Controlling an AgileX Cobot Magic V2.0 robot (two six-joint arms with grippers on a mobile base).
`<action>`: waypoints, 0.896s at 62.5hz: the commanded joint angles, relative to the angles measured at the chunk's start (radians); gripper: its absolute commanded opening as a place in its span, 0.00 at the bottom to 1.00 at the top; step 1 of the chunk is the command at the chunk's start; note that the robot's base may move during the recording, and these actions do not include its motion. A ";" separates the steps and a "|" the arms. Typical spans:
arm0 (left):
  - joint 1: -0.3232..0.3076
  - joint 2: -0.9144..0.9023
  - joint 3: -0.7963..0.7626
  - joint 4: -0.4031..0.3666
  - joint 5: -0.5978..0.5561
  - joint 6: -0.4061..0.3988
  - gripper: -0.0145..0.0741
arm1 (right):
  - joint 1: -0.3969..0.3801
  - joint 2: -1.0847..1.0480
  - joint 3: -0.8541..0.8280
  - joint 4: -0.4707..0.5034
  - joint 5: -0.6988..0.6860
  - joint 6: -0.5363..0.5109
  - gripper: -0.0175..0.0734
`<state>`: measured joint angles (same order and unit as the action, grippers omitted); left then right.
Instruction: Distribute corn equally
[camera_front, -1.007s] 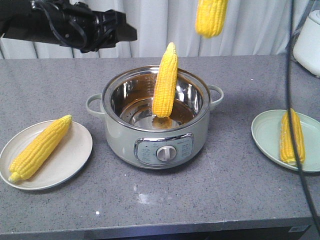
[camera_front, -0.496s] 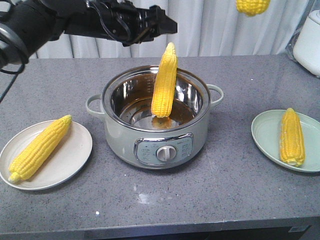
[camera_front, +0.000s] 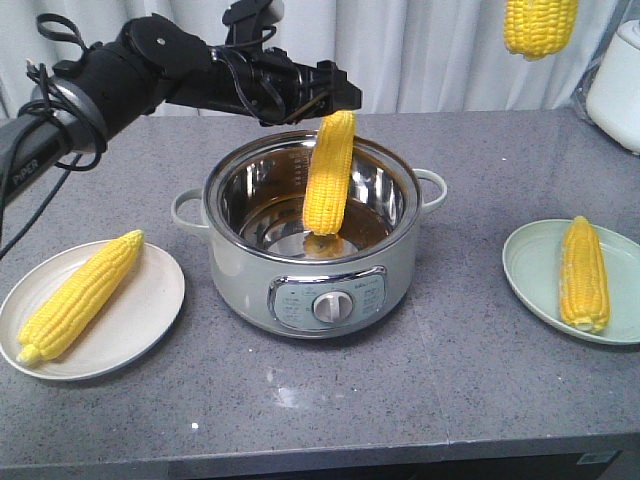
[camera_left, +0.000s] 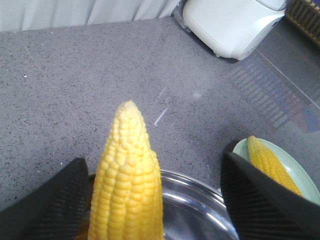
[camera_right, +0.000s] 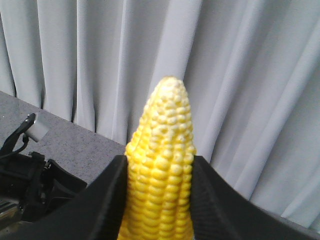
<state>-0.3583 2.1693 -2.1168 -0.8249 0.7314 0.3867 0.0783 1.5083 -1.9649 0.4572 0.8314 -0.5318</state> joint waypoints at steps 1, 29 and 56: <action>-0.008 -0.046 -0.034 -0.038 -0.054 0.005 0.77 | -0.006 -0.033 -0.029 0.011 -0.069 0.001 0.22; -0.009 -0.031 -0.033 -0.036 -0.086 0.006 0.72 | -0.006 -0.033 -0.029 -0.010 -0.073 0.013 0.22; -0.009 -0.031 -0.033 -0.017 -0.070 0.005 0.33 | -0.006 -0.033 -0.029 -0.010 -0.074 0.016 0.22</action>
<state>-0.3593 2.2062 -2.1168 -0.8088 0.6908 0.3879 0.0783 1.5083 -1.9649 0.4344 0.8360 -0.5208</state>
